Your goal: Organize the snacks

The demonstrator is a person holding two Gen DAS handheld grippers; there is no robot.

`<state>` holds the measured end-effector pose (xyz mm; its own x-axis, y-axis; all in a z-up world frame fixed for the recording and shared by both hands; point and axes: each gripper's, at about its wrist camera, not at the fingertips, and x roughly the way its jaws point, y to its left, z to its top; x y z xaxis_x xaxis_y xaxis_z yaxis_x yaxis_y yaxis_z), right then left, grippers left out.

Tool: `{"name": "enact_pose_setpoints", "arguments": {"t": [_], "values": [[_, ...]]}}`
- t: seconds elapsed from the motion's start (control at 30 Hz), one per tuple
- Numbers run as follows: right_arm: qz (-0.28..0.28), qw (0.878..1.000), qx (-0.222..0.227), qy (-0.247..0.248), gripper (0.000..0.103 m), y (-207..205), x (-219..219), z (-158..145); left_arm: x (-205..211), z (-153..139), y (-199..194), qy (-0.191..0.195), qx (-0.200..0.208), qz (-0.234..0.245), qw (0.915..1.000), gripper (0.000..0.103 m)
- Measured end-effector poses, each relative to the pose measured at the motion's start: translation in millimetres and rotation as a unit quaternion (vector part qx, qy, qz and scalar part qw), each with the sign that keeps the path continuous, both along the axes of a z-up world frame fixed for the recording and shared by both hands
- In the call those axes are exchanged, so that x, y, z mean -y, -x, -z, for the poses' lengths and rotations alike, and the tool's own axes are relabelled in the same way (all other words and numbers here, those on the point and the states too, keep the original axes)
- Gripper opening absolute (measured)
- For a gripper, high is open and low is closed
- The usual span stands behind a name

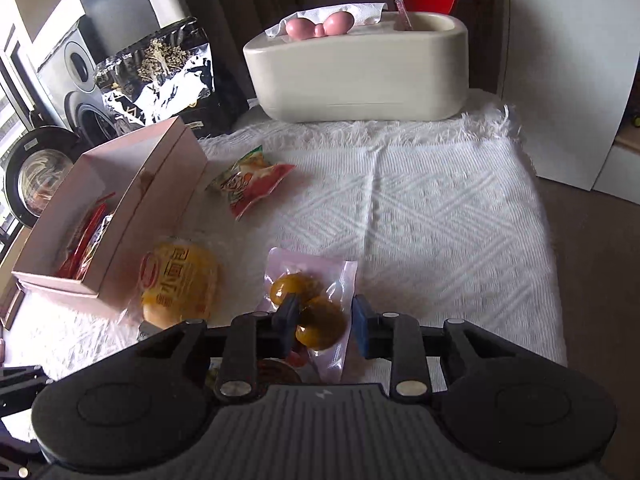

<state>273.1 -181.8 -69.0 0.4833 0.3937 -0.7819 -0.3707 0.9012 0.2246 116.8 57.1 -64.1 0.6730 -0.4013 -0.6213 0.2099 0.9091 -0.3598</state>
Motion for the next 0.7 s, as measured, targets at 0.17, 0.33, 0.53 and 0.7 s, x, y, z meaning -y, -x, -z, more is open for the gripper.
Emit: {"name": "enact_pose_setpoints", "arguments": {"t": [0.17, 0.33, 0.53, 0.7], "values": [[0.009, 0.999, 0.033, -0.011, 0.029, 40, 25, -8, 0, -12, 6, -0.003, 0.011, -0.018, 0.9998, 0.048], [0.026, 0.997, 0.075, 0.020, 0.055, 83, 40, -9, 18, -20, 6, -0.020, 0.022, -0.003, 0.9996, 0.048], [-0.006, 0.996, 0.087, 0.037, 0.065, 127, 28, 7, 59, 2, 3, -0.127, 0.011, 0.010, 0.9918, 0.051], [0.021, 0.991, 0.116, 0.067, 0.076, 141, 29, 14, 54, 4, 5, -0.155, 0.014, -0.013, 0.9878, 0.055]]}}
